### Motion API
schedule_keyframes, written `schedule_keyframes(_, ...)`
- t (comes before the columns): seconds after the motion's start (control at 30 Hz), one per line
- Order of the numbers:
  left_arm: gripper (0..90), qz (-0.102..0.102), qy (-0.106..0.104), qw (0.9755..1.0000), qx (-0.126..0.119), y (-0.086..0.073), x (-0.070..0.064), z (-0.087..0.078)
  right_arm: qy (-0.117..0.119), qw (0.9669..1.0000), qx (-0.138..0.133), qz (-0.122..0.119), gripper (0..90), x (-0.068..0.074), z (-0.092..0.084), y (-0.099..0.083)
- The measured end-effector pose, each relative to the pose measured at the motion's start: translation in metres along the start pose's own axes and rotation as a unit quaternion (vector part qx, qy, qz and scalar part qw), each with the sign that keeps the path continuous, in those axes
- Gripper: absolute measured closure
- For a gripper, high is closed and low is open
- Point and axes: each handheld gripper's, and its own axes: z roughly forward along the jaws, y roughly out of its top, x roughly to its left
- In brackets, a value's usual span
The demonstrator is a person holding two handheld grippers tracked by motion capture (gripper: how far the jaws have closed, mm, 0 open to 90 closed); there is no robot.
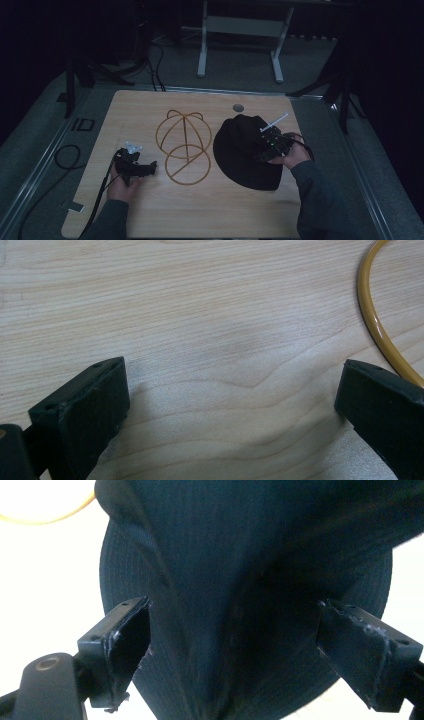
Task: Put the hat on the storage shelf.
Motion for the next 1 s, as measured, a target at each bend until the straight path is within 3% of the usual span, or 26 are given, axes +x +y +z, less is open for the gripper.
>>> schedule_keyframes(0.23, 1.3, 0.000, 0.000, 1.0000, 0.000, 0.000, 0.000, 0.000, 0.006, 0.9997, 0.021, 0.011, 23.0, -0.006, 0.005, 0.013)
schedule_keyframes(0.27, 1.3, 0.000, 0.000, 1.0000, 0.000, 0.000, 0.000, 0.000, 0.009, 0.9994, 0.030, 0.016, 33.9, -0.009, 0.007, 0.015)
schedule_keyframes(0.3, 1.3, 0.000, 0.000, 1.0000, 0.000, 0.000, 0.000, 0.000, 0.009, 0.9994, 0.030, 0.016, 33.9, -0.009, 0.007, 0.015)
schedule_keyframes(0.4, 1.2, 0.000, 0.000, 1.0000, 0.000, 0.000, 0.000, 0.000, 0.041, 0.9980, 0.041, 0.024, 66.2, -0.016, 0.008, 0.016)
schedule_keyframes(0.5, 1.2, 0.000, 0.000, 1.0000, 0.000, 0.000, 0.000, 0.000, 0.047, 0.9975, 0.040, 0.035, 81.3, -0.020, 0.008, 0.017)
schedule_keyframes(0.67, 1.3, 0.000, 0.000, 1.0000, 0.000, 0.000, 0.000, 0.000, 0.046, 0.9975, 0.047, 0.024, 86.4, -0.019, 0.006, 0.018)
schedule_keyframes(0.8, 1.3, 0.000, 0.000, 1.0000, 0.000, 0.000, 0.000, 0.000, 0.032, 0.9988, 0.035, 0.014, 87.2, -0.016, 0.002, 0.016)
schedule_keyframes(1.0, 1.2, 0.000, 0.000, 1.0000, 0.000, 0.000, 0.000, 0.000, 0.038, 0.9990, 0.023, -0.001, 87.2, -0.012, -0.005, 0.013)
